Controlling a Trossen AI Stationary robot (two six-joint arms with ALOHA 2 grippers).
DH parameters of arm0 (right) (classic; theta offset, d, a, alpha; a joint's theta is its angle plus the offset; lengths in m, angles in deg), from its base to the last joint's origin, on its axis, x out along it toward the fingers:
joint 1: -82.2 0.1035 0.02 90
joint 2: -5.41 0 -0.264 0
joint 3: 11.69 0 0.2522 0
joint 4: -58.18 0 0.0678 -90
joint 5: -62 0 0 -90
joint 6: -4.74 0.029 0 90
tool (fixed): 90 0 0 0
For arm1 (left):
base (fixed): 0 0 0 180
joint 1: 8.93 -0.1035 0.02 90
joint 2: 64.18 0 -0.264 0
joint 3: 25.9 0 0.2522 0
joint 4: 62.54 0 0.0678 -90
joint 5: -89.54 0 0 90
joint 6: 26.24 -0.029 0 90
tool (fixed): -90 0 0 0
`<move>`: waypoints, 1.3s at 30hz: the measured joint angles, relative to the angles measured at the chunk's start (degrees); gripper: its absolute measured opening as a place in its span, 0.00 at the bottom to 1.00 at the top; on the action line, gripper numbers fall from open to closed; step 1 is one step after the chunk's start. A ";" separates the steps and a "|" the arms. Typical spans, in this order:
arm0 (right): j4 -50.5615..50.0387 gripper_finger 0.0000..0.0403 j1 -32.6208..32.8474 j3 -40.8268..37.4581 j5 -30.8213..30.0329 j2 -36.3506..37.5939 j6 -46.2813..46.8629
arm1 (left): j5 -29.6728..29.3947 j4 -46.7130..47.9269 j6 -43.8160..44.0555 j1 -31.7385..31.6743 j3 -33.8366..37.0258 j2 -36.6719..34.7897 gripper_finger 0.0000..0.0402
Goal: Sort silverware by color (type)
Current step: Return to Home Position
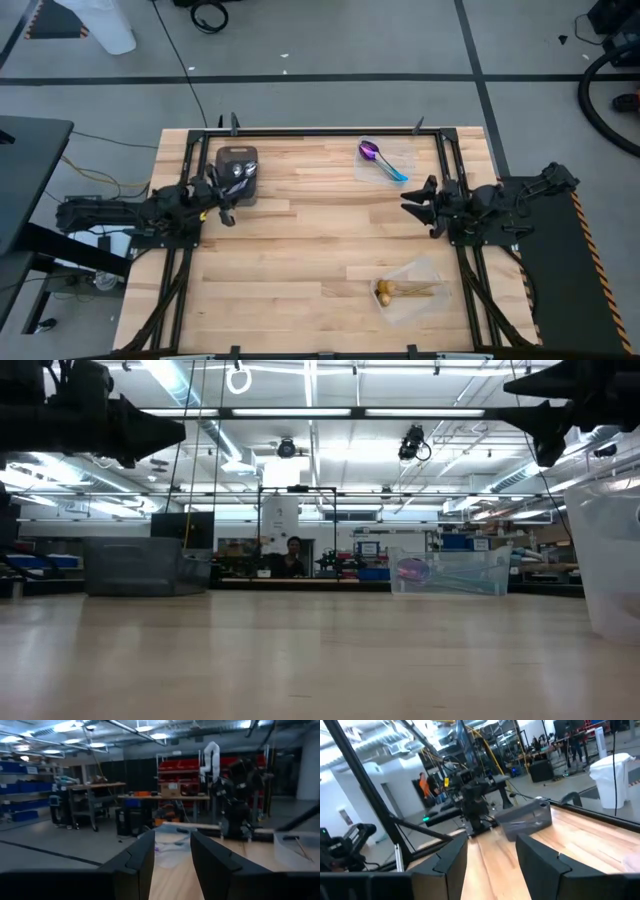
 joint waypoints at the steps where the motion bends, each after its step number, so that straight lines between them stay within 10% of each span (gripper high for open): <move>1: -0.26 0.44 0.00 -0.01 0.02 -0.17 -0.16 | -0.58 -0.03 0.02 0.16 0.06 -0.58 0.33; 15: 6.16 0.44 -2.32 -0.01 -6.53 -0.83 -5.35 | -2.64 -1.90 -4.76 0.02 0.09 -1.71 0.33; 29: -1.88 0.44 -19.63 -0.05 19.68 9.95 -2.71 | -7.13 0.34 2.54 -5.97 0.11 -1.80 0.33; 39: -4.34 0.44 -21.85 -4.66 12.43 12.92 -2.97 | -6.16 2.18 4.43 -7.98 0.13 -1.61 0.33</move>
